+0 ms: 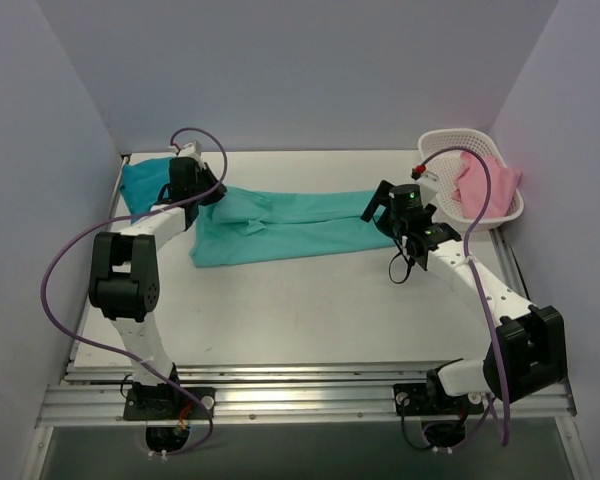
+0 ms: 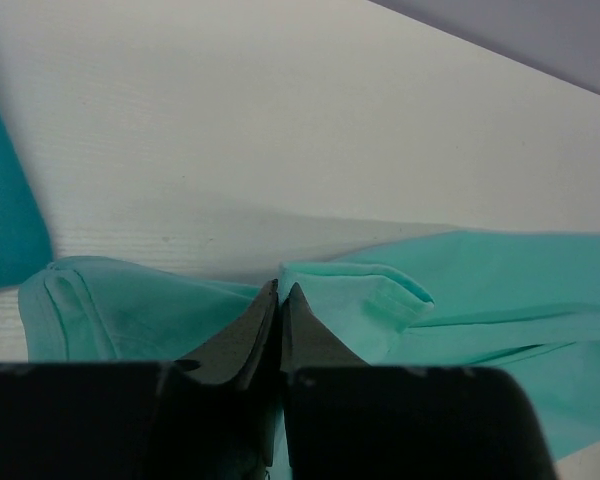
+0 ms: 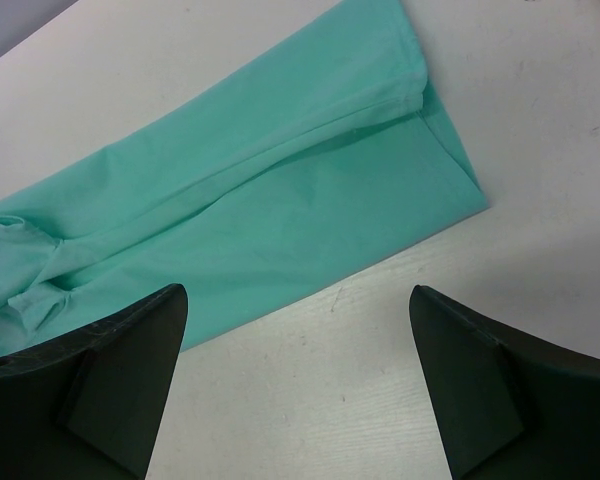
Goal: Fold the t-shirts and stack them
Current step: Fold the tshirt
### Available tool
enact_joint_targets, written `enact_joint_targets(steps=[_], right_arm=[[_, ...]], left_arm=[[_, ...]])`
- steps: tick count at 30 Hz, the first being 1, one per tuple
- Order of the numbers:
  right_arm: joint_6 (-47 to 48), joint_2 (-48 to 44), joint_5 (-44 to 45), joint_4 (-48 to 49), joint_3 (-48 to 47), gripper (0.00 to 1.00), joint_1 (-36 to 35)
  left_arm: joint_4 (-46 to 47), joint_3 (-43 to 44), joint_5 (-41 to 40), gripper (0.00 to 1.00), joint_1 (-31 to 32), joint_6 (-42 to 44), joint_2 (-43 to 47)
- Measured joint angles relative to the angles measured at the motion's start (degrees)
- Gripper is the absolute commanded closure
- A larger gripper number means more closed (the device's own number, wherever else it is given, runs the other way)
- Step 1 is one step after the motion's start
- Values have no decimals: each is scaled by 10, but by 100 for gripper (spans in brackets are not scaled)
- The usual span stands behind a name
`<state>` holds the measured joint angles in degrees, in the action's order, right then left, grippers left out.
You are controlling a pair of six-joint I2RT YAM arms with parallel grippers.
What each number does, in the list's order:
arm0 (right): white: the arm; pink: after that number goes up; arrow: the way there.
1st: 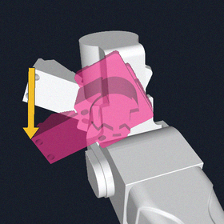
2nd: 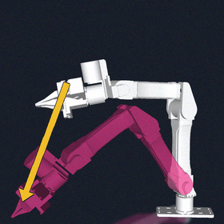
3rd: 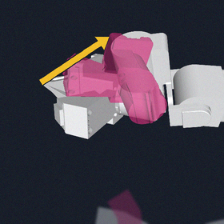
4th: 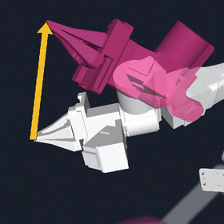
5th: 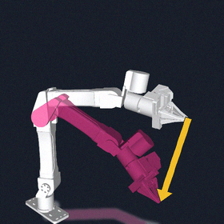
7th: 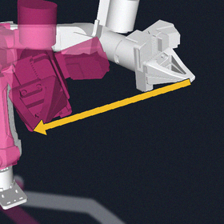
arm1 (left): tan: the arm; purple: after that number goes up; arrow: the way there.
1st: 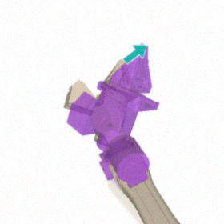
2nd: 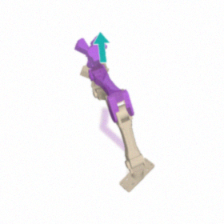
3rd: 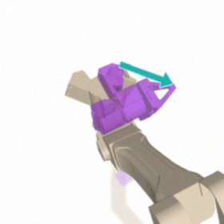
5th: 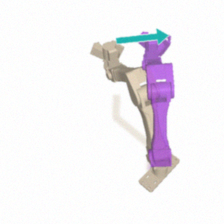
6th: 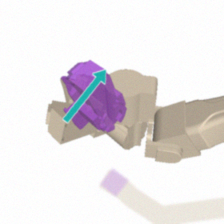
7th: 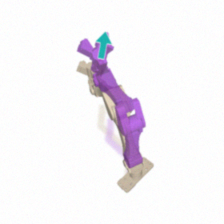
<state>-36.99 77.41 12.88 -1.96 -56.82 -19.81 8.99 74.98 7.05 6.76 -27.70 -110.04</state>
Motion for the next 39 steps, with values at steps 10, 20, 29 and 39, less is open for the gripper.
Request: enact_joint_targets(steps=[10, 20, 29, 39], right_arm=[[1, 0, 3, 0, 0, 11, -2], [3, 0, 4, 0, 0, 11, -2], [7, 0, 4, 0, 0, 11, -2], [7, 0, 4, 0, 1, 11, -2]], left_arm=[[-5, 0, -3, 85, 0, 1, -3], [-8, 0, -13, 79, 0, 5, -14], [-19, 0, -26, 98, 4, 12, -17], [-47, 17, -50, 88, 16, 21, -27]])
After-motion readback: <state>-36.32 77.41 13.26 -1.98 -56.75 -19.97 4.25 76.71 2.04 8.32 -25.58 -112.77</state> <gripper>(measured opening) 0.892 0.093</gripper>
